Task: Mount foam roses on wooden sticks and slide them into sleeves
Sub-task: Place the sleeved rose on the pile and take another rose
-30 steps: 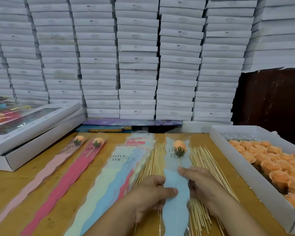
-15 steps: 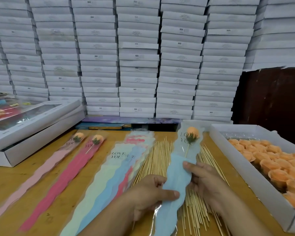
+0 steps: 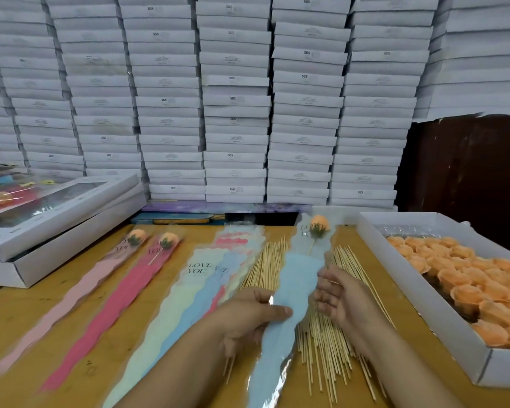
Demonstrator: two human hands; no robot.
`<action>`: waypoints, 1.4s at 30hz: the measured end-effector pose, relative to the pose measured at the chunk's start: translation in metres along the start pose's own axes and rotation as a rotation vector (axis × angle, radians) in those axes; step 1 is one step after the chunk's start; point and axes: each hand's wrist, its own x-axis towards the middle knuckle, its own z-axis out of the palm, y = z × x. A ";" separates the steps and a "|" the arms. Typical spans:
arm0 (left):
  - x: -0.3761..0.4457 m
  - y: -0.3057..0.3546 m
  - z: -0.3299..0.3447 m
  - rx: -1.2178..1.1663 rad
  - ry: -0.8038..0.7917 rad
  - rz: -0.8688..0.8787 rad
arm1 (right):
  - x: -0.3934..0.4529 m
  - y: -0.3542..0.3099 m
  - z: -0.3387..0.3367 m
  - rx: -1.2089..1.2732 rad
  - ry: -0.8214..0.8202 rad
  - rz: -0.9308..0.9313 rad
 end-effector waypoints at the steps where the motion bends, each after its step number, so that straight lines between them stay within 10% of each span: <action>1: -0.001 0.004 -0.002 0.012 0.024 0.011 | 0.001 -0.001 -0.002 0.021 0.017 -0.001; 17: -0.020 0.047 -0.141 0.057 0.531 0.068 | 0.006 0.003 -0.009 -0.068 0.020 -0.025; 27: -0.053 -0.010 -0.243 0.758 1.058 0.043 | 0.007 0.006 -0.009 -0.097 -0.015 -0.044; 35: -0.056 -0.047 -0.247 1.131 1.003 -0.178 | 0.007 0.006 -0.009 -0.103 -0.020 -0.052; 42: -0.036 -0.016 -0.203 1.088 1.023 0.056 | 0.006 0.004 -0.009 -0.101 -0.022 -0.064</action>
